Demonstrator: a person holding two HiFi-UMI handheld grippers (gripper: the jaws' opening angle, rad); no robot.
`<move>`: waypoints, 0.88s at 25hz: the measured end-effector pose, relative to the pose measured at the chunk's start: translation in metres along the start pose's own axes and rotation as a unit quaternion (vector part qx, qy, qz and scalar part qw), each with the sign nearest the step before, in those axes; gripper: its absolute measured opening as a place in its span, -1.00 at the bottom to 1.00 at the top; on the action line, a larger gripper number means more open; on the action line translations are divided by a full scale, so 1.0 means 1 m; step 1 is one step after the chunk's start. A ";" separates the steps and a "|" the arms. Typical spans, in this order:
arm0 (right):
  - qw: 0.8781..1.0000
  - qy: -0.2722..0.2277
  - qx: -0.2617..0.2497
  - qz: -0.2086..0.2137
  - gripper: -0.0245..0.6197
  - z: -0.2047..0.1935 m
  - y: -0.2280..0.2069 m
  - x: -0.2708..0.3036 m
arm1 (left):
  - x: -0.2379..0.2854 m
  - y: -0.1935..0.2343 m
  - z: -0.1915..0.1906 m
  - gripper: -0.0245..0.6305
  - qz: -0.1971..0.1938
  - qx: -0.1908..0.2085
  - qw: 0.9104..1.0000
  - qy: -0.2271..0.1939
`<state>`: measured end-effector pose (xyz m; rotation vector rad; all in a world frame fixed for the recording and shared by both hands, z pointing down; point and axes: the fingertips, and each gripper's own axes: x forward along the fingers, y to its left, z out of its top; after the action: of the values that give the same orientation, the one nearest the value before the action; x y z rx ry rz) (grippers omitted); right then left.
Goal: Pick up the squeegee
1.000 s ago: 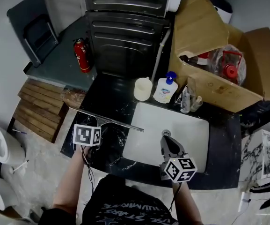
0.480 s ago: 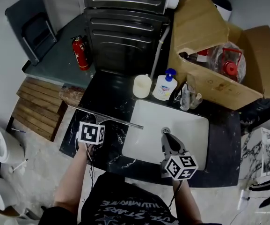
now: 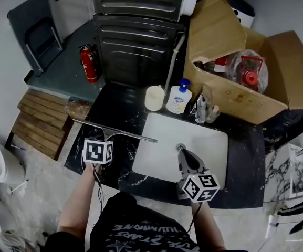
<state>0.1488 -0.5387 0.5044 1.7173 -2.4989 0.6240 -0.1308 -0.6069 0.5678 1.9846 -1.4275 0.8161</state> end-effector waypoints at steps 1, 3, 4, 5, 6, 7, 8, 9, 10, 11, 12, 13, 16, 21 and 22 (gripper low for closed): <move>1.000 -0.001 -0.001 0.002 -0.77 0.001 0.001 -0.004 | -0.006 -0.002 0.001 -0.50 0.005 0.002 1.000 -0.007; 1.000 -0.004 -0.003 0.008 -0.77 0.003 0.003 -0.011 | -0.019 -0.005 0.003 -0.50 0.013 0.004 1.000 -0.023; 1.000 -0.005 -0.005 0.011 -0.77 0.005 0.004 -0.015 | -0.027 -0.007 0.004 -0.50 0.016 0.004 0.999 -0.031; 1.000 -0.007 -0.007 0.014 -0.77 0.007 0.006 -0.020 | -0.036 -0.009 0.005 -0.50 0.021 0.002 0.999 -0.041; 1.000 -0.008 -0.010 0.017 -0.77 0.008 0.007 -0.025 | -0.045 -0.011 0.005 -0.50 0.025 0.000 0.998 -0.049; 1.000 -0.010 -0.012 0.021 -0.77 0.010 0.009 -0.030 | -0.054 -0.014 0.004 -0.50 0.029 -0.003 0.998 -0.058; 1.000 -0.012 -0.014 0.026 -0.77 0.011 0.011 -0.036 | -0.063 -0.017 0.003 -0.50 0.032 -0.006 0.997 -0.067; 0.999 -0.014 -0.016 0.030 -0.77 0.012 0.014 -0.041 | -0.072 -0.021 0.001 -0.50 0.035 -0.009 0.996 -0.077; 0.999 -0.016 -0.019 0.036 -0.77 0.013 0.016 -0.046 | -0.081 -0.024 -0.001 -0.50 0.037 -0.012 0.996 -0.086; 0.999 -0.017 -0.022 0.042 -0.77 0.013 0.019 -0.051 | -0.091 -0.027 -0.003 -0.50 0.038 -0.017 0.995 -0.095; 0.998 -0.017 -0.026 0.049 -0.77 0.013 0.021 -0.056 | -0.099 -0.031 -0.007 -0.50 0.039 -0.022 0.994 -0.102; 0.998 -0.016 -0.030 0.056 -0.77 0.012 0.024 -0.062 | -0.108 -0.034 -0.012 -0.50 0.039 -0.029 0.993 -0.109; 0.996 -0.013 -0.043 0.072 -0.77 0.008 0.030 -0.075 | -0.133 -0.040 -0.026 -0.50 0.039 -0.055 0.989 -0.129; 0.996 -0.012 -0.038 0.085 -0.77 -0.001 0.038 -0.091 | -0.156 -0.045 -0.049 -0.50 0.044 -0.070 0.987 -0.141; 0.996 -0.011 -0.038 0.086 -0.77 -0.003 0.039 -0.093 | -0.159 -0.045 -0.052 -0.50 0.043 -0.073 0.986 -0.144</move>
<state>0.1484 -0.4430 0.4712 1.5054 -2.6682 0.5150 -0.1349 -0.4580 0.4797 1.9978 -1.6937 0.4563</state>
